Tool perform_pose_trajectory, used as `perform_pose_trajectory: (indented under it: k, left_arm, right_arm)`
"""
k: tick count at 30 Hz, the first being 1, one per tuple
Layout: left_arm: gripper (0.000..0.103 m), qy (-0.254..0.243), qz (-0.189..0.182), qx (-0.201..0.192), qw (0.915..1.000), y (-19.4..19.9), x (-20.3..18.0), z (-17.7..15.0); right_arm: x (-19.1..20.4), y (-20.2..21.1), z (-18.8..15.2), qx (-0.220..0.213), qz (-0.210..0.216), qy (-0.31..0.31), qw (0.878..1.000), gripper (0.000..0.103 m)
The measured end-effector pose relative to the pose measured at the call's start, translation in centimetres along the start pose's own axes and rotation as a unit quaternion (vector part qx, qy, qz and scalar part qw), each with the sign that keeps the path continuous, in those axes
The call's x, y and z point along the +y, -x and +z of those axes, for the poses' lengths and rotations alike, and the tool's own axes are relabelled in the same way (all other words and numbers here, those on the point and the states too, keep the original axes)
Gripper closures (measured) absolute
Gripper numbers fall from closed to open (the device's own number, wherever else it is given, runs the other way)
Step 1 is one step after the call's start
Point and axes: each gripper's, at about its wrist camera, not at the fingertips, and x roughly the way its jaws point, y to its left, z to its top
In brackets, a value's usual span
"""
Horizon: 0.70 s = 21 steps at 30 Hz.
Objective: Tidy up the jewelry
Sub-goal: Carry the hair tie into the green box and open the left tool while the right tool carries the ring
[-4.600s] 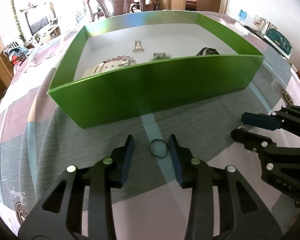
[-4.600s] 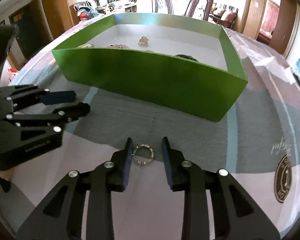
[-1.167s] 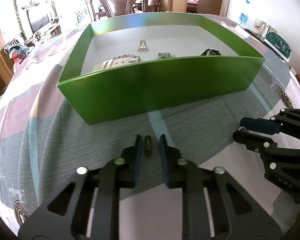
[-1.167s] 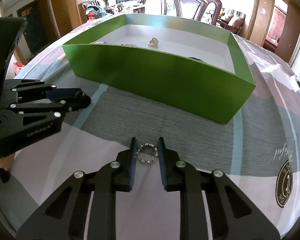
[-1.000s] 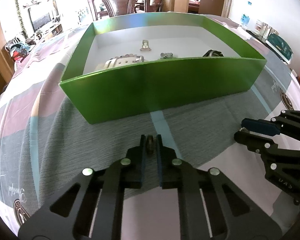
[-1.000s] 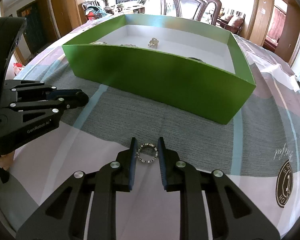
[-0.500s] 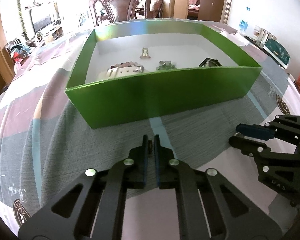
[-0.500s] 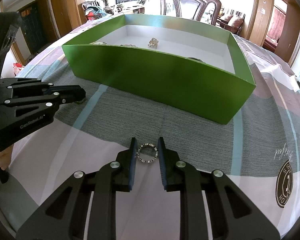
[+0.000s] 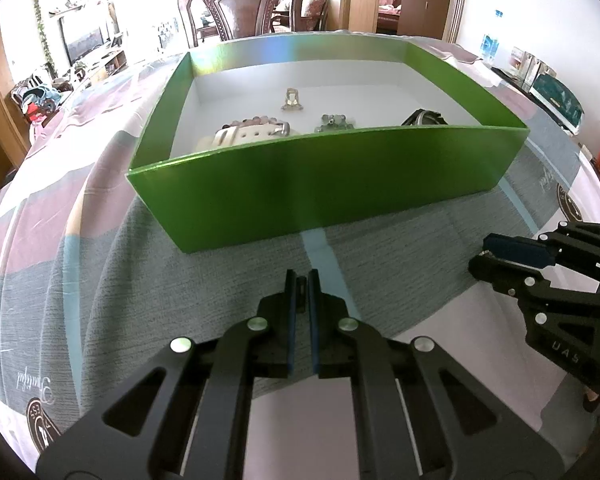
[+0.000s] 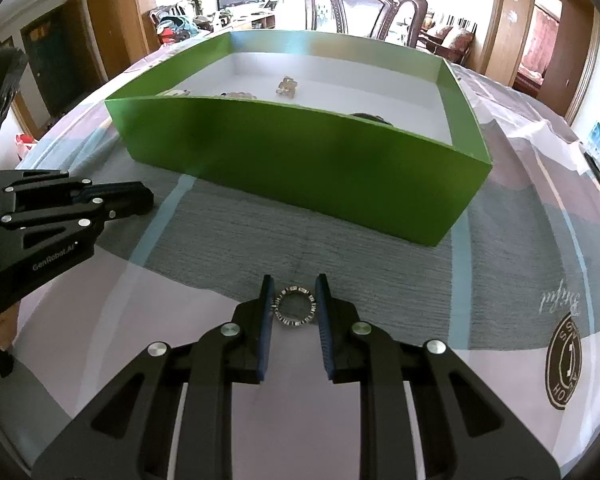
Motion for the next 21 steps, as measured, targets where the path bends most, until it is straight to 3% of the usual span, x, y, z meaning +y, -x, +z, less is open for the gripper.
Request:
perform_pose_trajectory:
  k: [15,21]
  left_arm:
    - [0.097,0.004,0.001,0.005,1.0000,-0.4,0.2,-0.1]
    - [0.097,0.026,-0.008,-0.008,0.9996,1.1,1.0,0.7]
  right_arm:
    - [-0.1,0.1,0.0,0.003,0.008,-0.011,1.000,0.082]
    - [-0.6,1.4,0.5,-0.014,0.008,-0.027,1.000,0.082]
